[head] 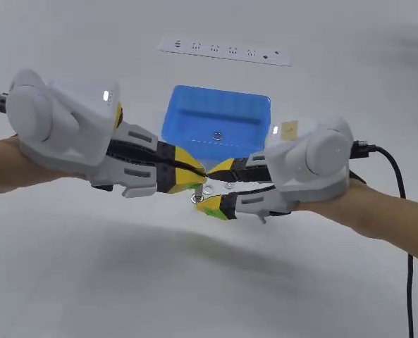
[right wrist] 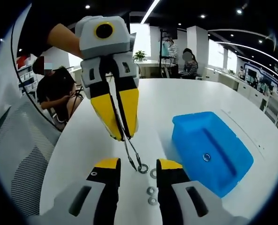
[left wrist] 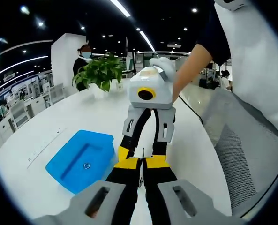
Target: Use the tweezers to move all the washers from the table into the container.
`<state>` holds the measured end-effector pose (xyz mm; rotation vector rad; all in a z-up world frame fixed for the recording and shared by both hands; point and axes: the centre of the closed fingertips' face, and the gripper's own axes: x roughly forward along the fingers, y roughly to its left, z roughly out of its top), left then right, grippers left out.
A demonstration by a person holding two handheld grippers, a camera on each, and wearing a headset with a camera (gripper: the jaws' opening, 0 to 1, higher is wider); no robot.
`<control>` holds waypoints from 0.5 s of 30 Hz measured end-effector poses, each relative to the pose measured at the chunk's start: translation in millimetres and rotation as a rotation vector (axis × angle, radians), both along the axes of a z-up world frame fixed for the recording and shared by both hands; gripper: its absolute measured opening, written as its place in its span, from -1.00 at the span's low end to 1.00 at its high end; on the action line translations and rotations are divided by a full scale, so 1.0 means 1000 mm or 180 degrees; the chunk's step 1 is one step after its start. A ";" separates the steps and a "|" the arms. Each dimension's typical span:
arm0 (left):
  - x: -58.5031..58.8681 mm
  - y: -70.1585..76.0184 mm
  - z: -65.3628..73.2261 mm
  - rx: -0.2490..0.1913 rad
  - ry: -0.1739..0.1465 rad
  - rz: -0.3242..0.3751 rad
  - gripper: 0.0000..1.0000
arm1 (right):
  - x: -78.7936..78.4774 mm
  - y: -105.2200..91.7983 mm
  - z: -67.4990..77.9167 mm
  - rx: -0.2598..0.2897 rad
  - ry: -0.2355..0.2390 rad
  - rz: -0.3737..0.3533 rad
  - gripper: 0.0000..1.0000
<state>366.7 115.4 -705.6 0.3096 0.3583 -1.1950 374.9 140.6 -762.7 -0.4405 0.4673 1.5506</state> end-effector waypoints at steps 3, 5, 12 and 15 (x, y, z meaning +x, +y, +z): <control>0.000 0.001 0.000 -0.0002 0.0005 0.0008 -0.88 | -0.001 0.004 0.002 0.0032 0.0029 0.0038 -0.42; -0.001 0.001 0.000 0.0010 0.0002 -0.0010 -0.88 | -0.004 0.006 0.003 0.0050 0.0080 0.0087 -0.51; 0.000 0.005 -0.001 0.0036 0.0010 0.0004 -0.88 | -0.011 0.012 -0.004 -0.0044 0.0053 0.0253 -0.73; -0.002 0.005 -0.002 0.0059 0.0002 -0.0017 -0.88 | -0.011 0.013 -0.005 -0.0070 -0.0016 0.0330 -0.77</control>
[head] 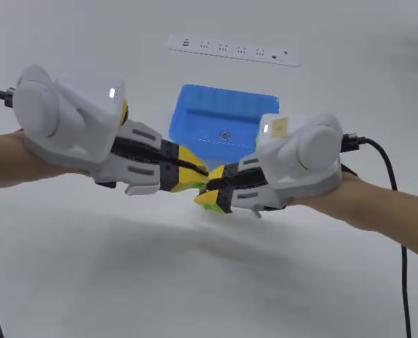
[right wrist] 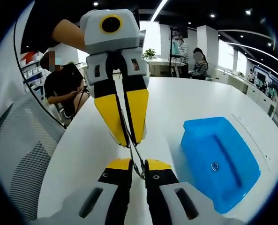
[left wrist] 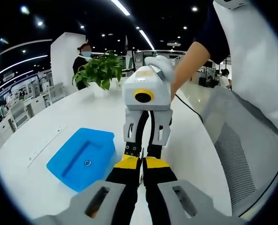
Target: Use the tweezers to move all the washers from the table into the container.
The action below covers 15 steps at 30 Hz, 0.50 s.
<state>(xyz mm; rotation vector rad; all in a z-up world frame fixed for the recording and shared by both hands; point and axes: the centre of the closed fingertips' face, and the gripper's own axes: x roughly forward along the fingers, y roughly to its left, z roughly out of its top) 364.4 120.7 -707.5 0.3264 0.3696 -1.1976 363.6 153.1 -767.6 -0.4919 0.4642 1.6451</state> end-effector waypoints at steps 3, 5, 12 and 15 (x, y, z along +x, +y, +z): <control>0.000 0.001 0.000 0.0008 -0.0009 0.0017 -0.88 | 0.000 0.001 0.000 -0.0032 -0.0165 0.0111 -0.78; 0.001 0.002 -0.001 0.0012 -0.0008 0.0032 -0.88 | 0.000 0.001 -0.001 -0.0044 -0.0200 0.0131 -0.80; -0.003 0.001 -0.002 0.0055 0.0046 0.0080 -0.83 | -0.001 0.000 -0.001 -0.0052 -0.0266 0.0160 -0.81; -0.005 0.001 -0.003 0.0037 0.0108 0.0115 -0.69 | 0.001 0.000 -0.001 -0.0047 -0.0244 0.0103 -0.82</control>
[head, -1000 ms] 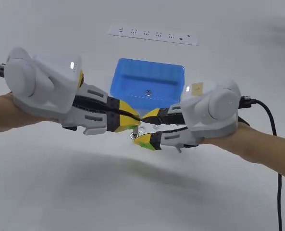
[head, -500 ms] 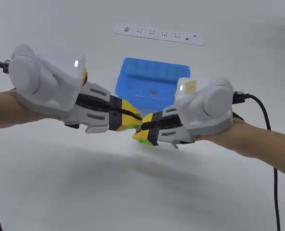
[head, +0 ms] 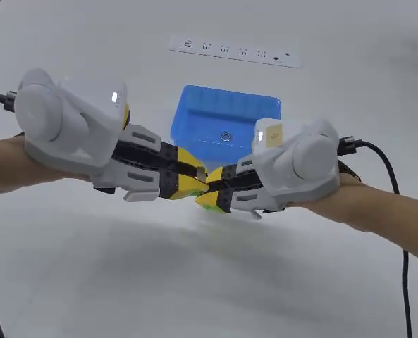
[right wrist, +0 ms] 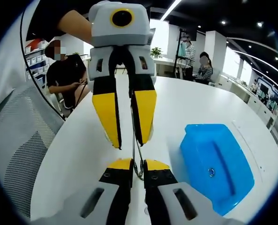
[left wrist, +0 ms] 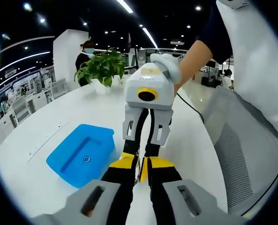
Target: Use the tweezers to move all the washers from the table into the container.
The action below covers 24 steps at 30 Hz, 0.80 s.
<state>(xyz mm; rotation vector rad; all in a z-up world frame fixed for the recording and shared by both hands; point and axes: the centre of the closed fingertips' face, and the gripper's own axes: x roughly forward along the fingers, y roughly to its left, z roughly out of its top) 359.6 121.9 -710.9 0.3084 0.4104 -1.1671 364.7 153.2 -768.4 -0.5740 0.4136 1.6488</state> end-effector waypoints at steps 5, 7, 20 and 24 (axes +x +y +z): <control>-0.001 0.005 0.008 -0.0146 0.0077 0.0125 -0.61 | -0.001 -0.003 0.004 0.0021 0.0020 -0.0025 -0.82; -0.001 0.008 0.013 -0.0199 0.0065 0.0164 -0.53 | -0.001 -0.003 0.007 0.0041 0.0037 -0.0041 -0.82; -0.016 0.016 0.022 -0.0483 0.0088 0.0411 -0.45 | 0.002 -0.016 0.027 0.0128 0.0031 -0.0167 -0.82; -0.021 0.018 0.022 -0.0489 0.0036 0.0451 -0.45 | 0.007 -0.021 0.039 0.0195 0.0016 -0.0232 -0.82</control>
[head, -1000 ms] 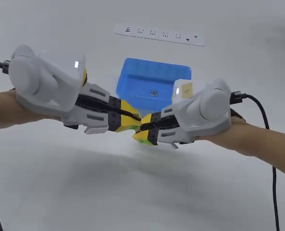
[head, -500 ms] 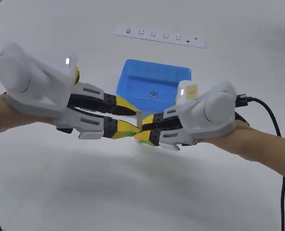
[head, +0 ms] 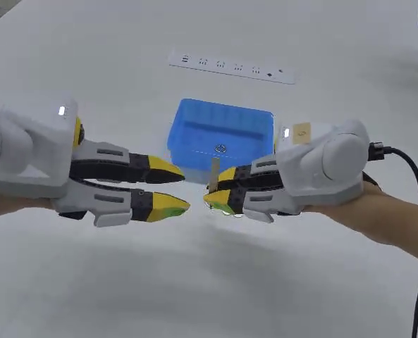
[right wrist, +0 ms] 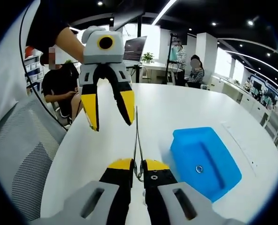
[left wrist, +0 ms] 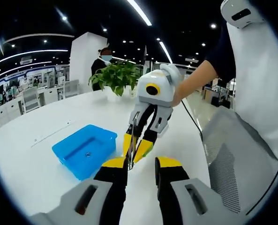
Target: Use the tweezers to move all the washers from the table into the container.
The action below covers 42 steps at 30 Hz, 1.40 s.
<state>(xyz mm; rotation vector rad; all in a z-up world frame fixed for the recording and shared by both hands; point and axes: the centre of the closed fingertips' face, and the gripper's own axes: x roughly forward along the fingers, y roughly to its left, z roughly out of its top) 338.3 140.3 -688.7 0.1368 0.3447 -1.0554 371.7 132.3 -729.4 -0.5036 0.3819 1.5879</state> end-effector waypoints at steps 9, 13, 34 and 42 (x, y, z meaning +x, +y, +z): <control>0.017 0.019 0.002 -0.0278 -0.0017 0.0527 -0.18 | 0.016 -0.006 0.025 0.0089 -0.0122 -0.0082 -0.82; 0.022 0.026 0.003 -0.0326 -0.0046 0.0662 -0.01 | 0.022 -0.005 0.039 0.0179 -0.0140 -0.0083 -0.82; 0.025 0.033 -0.006 -0.0187 -0.0136 0.0625 0.66 | 0.103 0.016 0.038 0.0296 -0.0258 -0.0289 -0.82; 0.032 0.033 -0.008 -0.0272 -0.0095 0.0680 0.90 | 0.106 0.018 0.001 0.0059 -0.0211 -0.0250 -0.82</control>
